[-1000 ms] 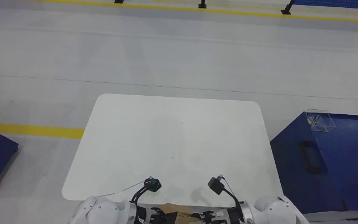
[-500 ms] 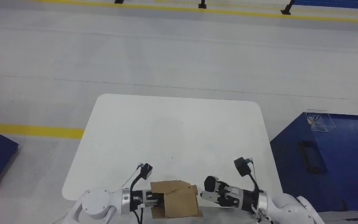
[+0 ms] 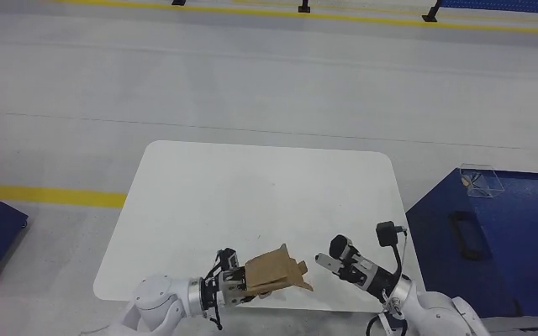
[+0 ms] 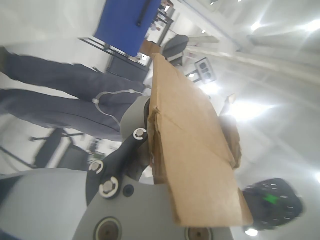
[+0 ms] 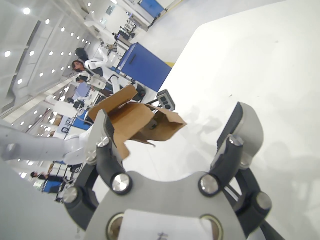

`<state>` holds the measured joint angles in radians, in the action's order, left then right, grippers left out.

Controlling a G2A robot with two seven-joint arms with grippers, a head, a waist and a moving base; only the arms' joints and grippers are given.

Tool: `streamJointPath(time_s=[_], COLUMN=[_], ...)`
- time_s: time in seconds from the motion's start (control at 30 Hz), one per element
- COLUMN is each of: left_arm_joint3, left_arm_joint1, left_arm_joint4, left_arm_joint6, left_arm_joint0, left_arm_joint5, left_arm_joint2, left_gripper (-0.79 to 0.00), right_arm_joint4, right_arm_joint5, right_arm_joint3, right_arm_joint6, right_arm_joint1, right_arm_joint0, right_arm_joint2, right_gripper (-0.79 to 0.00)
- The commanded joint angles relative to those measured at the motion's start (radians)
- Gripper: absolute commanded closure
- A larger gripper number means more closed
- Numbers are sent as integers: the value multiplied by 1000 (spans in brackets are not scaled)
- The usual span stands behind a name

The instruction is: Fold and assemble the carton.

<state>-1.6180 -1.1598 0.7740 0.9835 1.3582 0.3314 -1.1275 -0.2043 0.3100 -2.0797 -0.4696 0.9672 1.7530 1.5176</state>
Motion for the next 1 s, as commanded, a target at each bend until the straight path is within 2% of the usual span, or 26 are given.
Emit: streamJointPath(time_s=[0.0,0.2,0.33,0.63,0.8,0.97], left_arm_joint3=[16,43,37,33,42,57], left_arm_joint1=[-5,-9,-8,-7,-7,-8], left_arm_joint4=[34,45,49,71,77,82], left_arm_joint6=[-7,-4,-5,-29,-31,-37], left_arm_joint0=[-18,-42,-43,-44,-52,-61], left_arm_joint5=[-3,10,8,8,14,14], left_arm_joint2=[20,46,49,43,50,58], left_gripper=[0,0,0,0,0,0], right_arm_joint4=[-21,-80,-120,-140,-143,-114], right_arm_joint5=[-20,-52,-68,-94,-89,-98], right_arm_joint3=[5,29,61,182,204,203], right_arm_joint6=[19,30,-4,-131,-152,-101], right_arm_joint1=[2,4,6,19,29,30], right_arm_joint0=[1,-7,-28,-134,-168,-178], right_arm_joint2=[2,-6,-37,-192,-264,-227], right_gripper=[-785,-785,-785,-785,-785,-785])
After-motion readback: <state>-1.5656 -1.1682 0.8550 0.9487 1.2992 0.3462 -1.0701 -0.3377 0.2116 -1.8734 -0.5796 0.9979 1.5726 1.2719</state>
